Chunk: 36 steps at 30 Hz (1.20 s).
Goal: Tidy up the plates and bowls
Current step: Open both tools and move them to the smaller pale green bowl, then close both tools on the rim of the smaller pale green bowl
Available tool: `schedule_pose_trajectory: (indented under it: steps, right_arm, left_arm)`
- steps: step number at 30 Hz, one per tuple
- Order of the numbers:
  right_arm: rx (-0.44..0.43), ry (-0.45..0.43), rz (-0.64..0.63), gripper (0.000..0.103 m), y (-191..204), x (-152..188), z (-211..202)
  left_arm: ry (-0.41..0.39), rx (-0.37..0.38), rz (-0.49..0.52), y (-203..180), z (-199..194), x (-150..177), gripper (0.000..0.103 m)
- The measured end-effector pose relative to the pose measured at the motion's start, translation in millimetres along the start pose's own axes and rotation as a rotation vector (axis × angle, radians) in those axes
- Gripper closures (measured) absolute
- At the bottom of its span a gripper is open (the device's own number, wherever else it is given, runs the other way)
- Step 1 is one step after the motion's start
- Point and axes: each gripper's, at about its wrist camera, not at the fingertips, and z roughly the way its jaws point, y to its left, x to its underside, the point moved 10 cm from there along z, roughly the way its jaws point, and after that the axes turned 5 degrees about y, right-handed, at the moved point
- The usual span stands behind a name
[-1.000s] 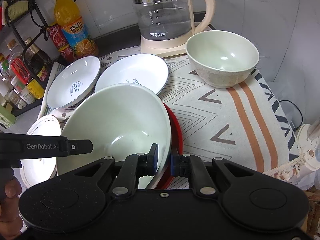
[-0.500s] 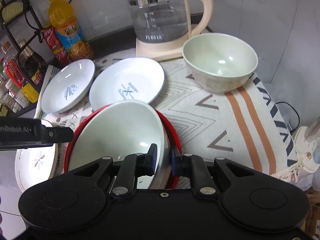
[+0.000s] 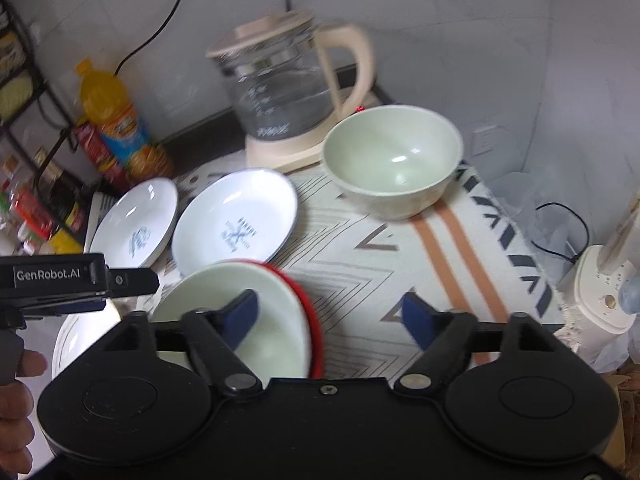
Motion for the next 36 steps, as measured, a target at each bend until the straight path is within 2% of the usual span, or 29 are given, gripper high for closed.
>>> schedule_pose_trajectory:
  steps: [6, 20, 31, 36]
  right_arm:
    - [0.027, -0.024, 0.059, 0.012, -24.8, -7.6, -5.5]
    - [0.080, -0.073, 0.125, 0.012, -66.5, -31.7, -8.7]
    - [0.101, -0.083, 0.173, 0.021, -90.7, -62.2, 14.6]
    - [0.100, -0.065, 0.213, 0.029, -100.1, -69.5, 33.6]
  left_arm:
    - [0.000, 0.024, 0.058, -26.0, 7.4, -10.2, 0.021]
    - [0.014, 0.092, 0.102, -73.4, 33.8, -38.3, 0.021]
    - [0.028, 0.116, 0.111, -97.2, 68.4, -66.3, 0.021]
    - [0.030, 0.135, 0.126, -106.8, 85.7, -74.3, 0.021]
